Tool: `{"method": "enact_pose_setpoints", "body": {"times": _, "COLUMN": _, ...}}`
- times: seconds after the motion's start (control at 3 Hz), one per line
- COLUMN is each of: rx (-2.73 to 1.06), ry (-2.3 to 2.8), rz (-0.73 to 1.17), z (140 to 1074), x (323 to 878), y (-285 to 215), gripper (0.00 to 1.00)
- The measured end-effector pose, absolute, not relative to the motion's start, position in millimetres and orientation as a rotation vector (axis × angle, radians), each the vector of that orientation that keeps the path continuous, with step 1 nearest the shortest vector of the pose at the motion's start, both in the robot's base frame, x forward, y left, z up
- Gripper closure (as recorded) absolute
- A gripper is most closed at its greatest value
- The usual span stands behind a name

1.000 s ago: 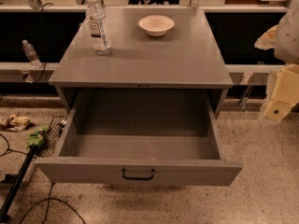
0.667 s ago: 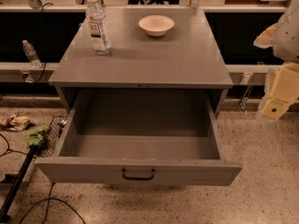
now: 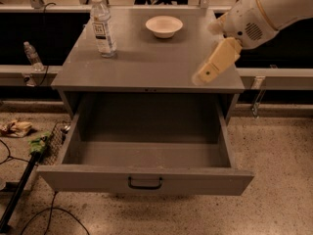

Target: Place blue plastic bottle into top drawer

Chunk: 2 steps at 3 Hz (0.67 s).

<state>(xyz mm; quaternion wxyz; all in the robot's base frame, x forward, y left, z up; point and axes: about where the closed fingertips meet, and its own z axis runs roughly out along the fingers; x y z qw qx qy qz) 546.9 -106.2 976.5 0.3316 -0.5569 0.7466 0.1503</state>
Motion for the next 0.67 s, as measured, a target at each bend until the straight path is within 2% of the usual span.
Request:
{"method": "enact_pose_setpoints", "body": {"times": 0.33, "rx": -1.384, "ry": 1.72, "rz": 0.562, "z": 980, "x": 586, "y": -17, "gripper": 0.0}}
{"method": "enact_pose_setpoints", "body": {"times": 0.67, "rx": -1.328, "ry": 1.562, "rz": 0.532, "z": 995, "x": 630, "y": 47, "gripper": 0.0}}
